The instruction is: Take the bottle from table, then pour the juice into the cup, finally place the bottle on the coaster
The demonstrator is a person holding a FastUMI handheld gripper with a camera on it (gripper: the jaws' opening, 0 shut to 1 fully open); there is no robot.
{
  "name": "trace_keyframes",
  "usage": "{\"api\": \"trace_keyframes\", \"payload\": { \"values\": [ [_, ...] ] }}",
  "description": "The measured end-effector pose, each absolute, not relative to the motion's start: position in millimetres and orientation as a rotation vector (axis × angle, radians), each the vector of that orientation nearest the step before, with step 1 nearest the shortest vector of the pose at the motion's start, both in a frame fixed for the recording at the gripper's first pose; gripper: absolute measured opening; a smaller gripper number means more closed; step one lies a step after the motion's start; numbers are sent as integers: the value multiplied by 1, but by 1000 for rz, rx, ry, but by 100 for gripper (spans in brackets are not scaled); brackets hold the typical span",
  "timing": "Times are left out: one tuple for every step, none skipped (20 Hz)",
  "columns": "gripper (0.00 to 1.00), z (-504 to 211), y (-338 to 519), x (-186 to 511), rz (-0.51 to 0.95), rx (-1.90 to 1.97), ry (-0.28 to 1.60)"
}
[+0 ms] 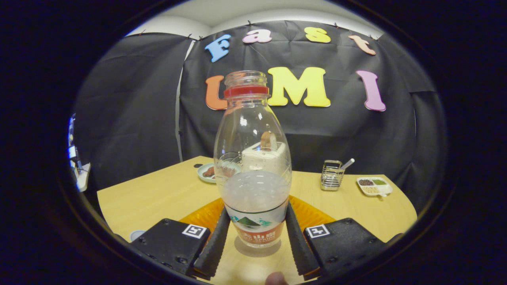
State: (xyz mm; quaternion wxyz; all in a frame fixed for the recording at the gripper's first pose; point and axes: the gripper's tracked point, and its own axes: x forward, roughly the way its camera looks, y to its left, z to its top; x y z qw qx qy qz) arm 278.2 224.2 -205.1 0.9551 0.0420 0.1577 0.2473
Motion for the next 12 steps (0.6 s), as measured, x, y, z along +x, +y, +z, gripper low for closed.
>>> {"api": "trace_keyframes", "payload": {
  "values": [
    [77,-215,226,283,502,69,323],
    [77,-225,230,287,505,64,333],
    [78,-235,233,288,513,65,346],
    [78,-241,236,290,513,61,352],
    [78,-247,236,293,510,53,355],
    [79,-251,237,295,510,51,357],
    [79,-256,238,295,517,54,361],
    [79,-259,239,296,519,58,364],
    [80,-261,239,296,520,64,366],
    [80,-262,238,296,515,71,368],
    [81,-265,238,297,513,73,372],
    [82,-266,238,298,514,73,377]
  ]
}}
